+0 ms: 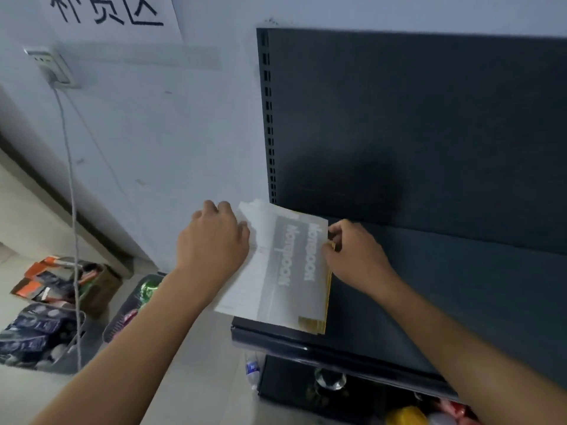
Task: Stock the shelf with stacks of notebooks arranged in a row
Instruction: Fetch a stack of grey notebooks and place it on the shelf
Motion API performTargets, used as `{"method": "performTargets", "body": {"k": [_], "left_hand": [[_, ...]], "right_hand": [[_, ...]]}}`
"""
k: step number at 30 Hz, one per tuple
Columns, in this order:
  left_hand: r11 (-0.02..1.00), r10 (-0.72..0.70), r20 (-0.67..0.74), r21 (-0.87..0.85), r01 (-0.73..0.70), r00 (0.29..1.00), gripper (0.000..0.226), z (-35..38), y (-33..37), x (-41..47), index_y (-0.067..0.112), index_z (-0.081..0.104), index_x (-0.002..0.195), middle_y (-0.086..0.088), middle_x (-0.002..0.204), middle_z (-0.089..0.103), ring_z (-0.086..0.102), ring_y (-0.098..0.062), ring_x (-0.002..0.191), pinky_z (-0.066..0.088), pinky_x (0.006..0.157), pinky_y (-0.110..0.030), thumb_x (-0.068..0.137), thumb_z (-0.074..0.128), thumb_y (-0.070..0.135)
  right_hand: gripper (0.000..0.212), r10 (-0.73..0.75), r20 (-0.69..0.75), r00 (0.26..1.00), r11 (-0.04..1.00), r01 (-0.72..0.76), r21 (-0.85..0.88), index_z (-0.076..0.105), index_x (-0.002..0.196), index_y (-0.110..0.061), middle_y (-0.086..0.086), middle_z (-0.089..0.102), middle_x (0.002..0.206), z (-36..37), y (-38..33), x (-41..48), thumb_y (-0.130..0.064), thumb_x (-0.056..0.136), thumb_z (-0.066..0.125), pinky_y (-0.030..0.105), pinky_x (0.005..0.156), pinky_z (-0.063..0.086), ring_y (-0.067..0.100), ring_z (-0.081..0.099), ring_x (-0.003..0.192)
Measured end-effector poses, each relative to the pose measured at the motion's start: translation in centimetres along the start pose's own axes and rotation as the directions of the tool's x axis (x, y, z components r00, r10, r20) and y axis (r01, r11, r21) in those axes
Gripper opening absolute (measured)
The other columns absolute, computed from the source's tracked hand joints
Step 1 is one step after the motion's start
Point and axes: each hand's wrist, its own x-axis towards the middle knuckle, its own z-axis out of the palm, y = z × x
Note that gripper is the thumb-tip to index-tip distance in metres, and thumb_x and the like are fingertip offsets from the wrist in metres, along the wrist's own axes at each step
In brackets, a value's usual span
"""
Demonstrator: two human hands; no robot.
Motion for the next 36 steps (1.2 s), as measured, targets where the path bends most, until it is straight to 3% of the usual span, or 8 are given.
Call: {"method": "performTargets", "body": {"k": [4,8,11,13,17,23,30,36], "left_hand": [[0.997,0.035,0.144,-0.069,-0.025,0.989,0.032,1.4,-1.5,0.9,0.009,0.050,0.100,-0.006,0.095,0.051,0.057,-0.029,0.081,0.043,0.066,-0.037,0.102,0.041,0.040],[0.973,0.121,0.199,-0.217,-0.077,0.973,0.031,1.9,-2.3,0.9,0.013,0.048,0.091,0.000,0.083,0.047,0.051,-0.022,0.075,0.037,0.063,-0.034,0.101,0.042,0.041],[0.965,0.156,0.204,-0.239,-0.105,0.966,0.031,2.0,-2.0,1.3,0.013,0.049,0.091,0.001,0.083,0.049,0.051,-0.021,0.074,0.038,0.063,-0.033,0.100,0.045,0.042],[0.966,0.161,0.214,-0.237,-0.108,0.963,0.031,2.2,-1.8,1.6,0.013,0.049,0.091,0.000,0.084,0.050,0.053,-0.023,0.075,0.040,0.063,-0.034,0.099,0.047,0.042],[0.964,0.157,0.201,-0.245,-0.105,0.967,0.029,2.3,-1.4,1.5,0.012,0.048,0.090,-0.001,0.083,0.050,0.053,-0.022,0.072,0.040,0.060,-0.032,0.099,0.047,0.040],[0.976,0.137,0.182,-0.192,-0.101,0.974,0.026,2.0,-1.3,1.0,0.013,0.045,0.089,0.002,0.078,0.044,0.044,-0.015,0.060,0.037,0.055,-0.030,0.099,0.043,0.037],[0.981,0.124,0.152,-0.166,-0.099,0.980,0.027,1.6,-1.1,0.7,0.013,0.047,0.088,0.003,0.078,0.046,0.044,-0.012,0.058,0.035,0.051,-0.028,0.099,0.044,0.038],[0.988,0.126,0.149,-0.107,-0.110,0.981,0.030,1.6,-0.2,-0.2,0.011,0.050,0.102,0.000,0.091,0.048,0.050,-0.018,0.067,0.041,0.056,-0.029,0.101,0.041,0.039]], "right_hand": [[0.048,0.127,-0.020,0.992,0.991,-0.126,0.035,0.048,0.135,-0.017,0.005,0.058,0.119,1.9,-0.8,-0.7,-0.040,0.094,0.055,0.043,0.088,0.053,0.022,0.060,0.102],[0.026,0.224,-0.005,0.975,0.963,-0.220,0.154,0.061,0.102,-0.012,-0.001,0.063,0.083,3.0,-1.9,-1.4,-0.036,0.094,0.054,0.031,0.064,0.048,0.016,0.061,0.075],[0.020,0.244,0.026,0.969,0.948,-0.244,0.203,0.063,0.085,-0.018,-0.010,0.059,0.072,3.0,-2.4,-1.9,-0.032,0.097,0.055,0.025,0.058,0.042,0.008,0.057,0.067],[0.020,0.245,0.018,0.969,0.954,-0.244,0.172,0.063,0.087,-0.019,-0.008,0.060,0.076,3.0,-2.4,-1.8,-0.034,0.096,0.054,0.027,0.061,0.045,0.011,0.059,0.072],[0.029,0.219,-0.026,0.975,0.973,-0.220,-0.064,0.061,0.102,-0.017,0.001,0.053,0.104,3.3,-2.7,-1.8,-0.044,0.096,0.051,0.040,0.084,0.052,0.024,0.059,0.094],[0.033,0.105,-0.046,0.993,0.981,-0.111,-0.160,0.042,0.074,-0.021,0.001,0.046,0.106,4.7,-3.7,-2.5,-0.045,0.096,0.050,0.038,0.077,0.053,0.022,0.055,0.083],[0.034,0.178,-0.062,0.982,0.980,-0.183,-0.080,0.053,0.087,-0.014,0.003,0.043,0.107,5.1,-3.4,-2.6,-0.047,0.094,0.054,0.038,0.082,0.052,0.024,0.055,0.093],[0.039,0.235,-0.085,0.968,0.970,-0.240,-0.045,0.056,0.108,-0.015,0.002,0.042,0.116,5.7,-3.2,-2.8,-0.050,0.090,0.057,0.039,0.086,0.051,0.023,0.049,0.111]]}}
